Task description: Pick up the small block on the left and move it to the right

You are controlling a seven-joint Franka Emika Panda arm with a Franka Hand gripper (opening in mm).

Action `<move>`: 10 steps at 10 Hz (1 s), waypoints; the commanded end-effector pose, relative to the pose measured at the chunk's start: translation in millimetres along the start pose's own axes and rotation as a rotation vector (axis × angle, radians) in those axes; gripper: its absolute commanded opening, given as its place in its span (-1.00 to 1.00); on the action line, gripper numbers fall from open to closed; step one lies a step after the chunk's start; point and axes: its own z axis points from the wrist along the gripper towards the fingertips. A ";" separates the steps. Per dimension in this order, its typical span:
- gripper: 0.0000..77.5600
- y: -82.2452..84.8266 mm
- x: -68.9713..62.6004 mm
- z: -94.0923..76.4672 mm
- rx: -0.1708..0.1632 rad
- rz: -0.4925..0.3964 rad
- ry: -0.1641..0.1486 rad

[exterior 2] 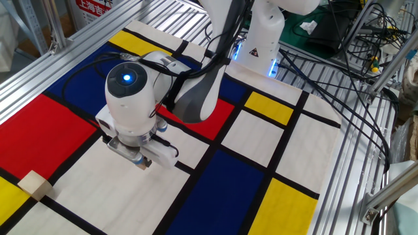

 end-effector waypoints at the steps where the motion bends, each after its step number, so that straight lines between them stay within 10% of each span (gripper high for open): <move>1: -0.97 16.6 -1.8 -3.5 0.001 -0.191 -0.039; 10: -0.97 158.0 31.3 1.9 -0.031 0.046 -0.041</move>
